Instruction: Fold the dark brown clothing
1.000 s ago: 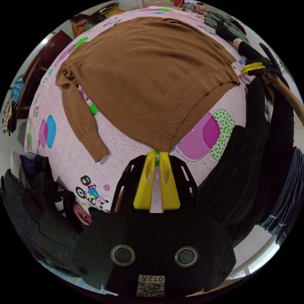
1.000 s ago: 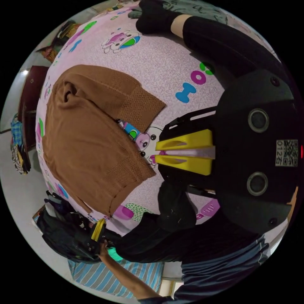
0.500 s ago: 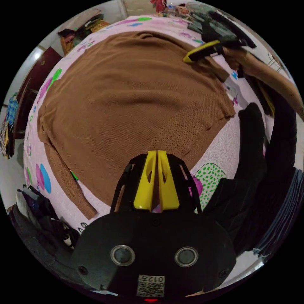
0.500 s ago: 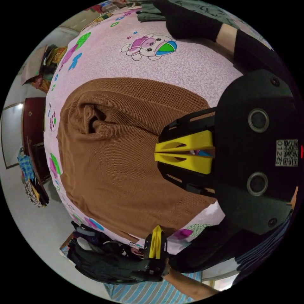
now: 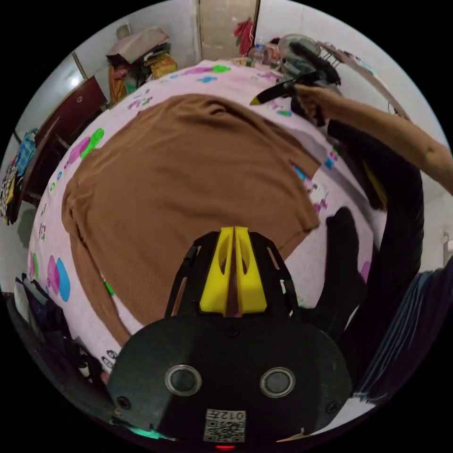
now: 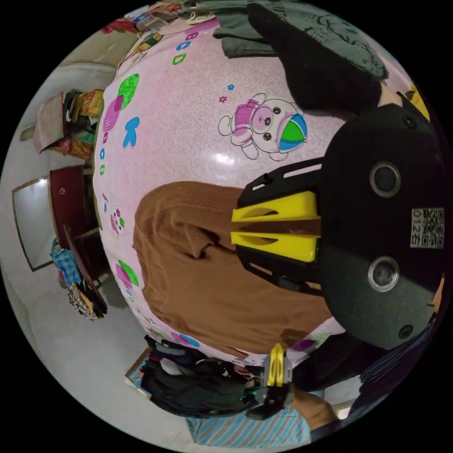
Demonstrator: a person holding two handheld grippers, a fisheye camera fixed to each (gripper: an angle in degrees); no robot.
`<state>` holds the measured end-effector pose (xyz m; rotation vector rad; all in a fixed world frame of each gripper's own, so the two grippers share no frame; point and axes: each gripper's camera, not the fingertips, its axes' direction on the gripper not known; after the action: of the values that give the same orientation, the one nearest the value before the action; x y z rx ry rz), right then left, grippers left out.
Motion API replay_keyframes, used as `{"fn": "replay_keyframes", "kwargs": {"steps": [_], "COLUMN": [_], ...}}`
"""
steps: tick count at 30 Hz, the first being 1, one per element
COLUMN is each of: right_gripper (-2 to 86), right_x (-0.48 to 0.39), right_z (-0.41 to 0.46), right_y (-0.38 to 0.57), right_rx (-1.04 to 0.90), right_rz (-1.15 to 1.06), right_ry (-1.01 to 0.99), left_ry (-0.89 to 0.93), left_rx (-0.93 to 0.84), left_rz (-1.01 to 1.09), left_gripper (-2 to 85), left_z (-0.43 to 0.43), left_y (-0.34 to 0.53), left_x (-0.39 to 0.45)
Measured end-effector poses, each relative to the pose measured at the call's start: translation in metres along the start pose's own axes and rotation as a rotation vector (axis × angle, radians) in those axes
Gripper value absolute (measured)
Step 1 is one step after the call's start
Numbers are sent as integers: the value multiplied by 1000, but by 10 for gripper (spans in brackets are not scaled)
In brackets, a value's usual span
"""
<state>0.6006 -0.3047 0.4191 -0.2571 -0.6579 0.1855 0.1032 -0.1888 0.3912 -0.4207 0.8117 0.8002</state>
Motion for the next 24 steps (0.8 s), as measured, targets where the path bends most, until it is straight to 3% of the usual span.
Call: {"fn": "replay_keyframes", "kwargs": {"steps": [4, 8, 14, 21, 24], "right_gripper": [55, 19, 2, 17, 2], "right_x": [-2, 8, 68, 99, 79], "right_z": [21, 17, -1, -41, -55], "right_y": [-23, -43, -82, -102, -109], "right_rx": [-90, -92, -114, -103, 17], "right_rz": [-69, -196, -86, 87, 19], "right_ry": [95, 180, 351, 199, 187], "left_ry": [60, 128, 87, 145, 172], "left_rx": [22, -35, -36, -13, 46], "left_rz": [16, 8, 29, -4, -36], "left_gripper": [0, 0, 1, 2, 3], "left_z": [28, 56, 58, 38, 24], "left_y": [-42, -60, -58, -57, -62], "left_x": [25, 40, 50, 29, 22]}}
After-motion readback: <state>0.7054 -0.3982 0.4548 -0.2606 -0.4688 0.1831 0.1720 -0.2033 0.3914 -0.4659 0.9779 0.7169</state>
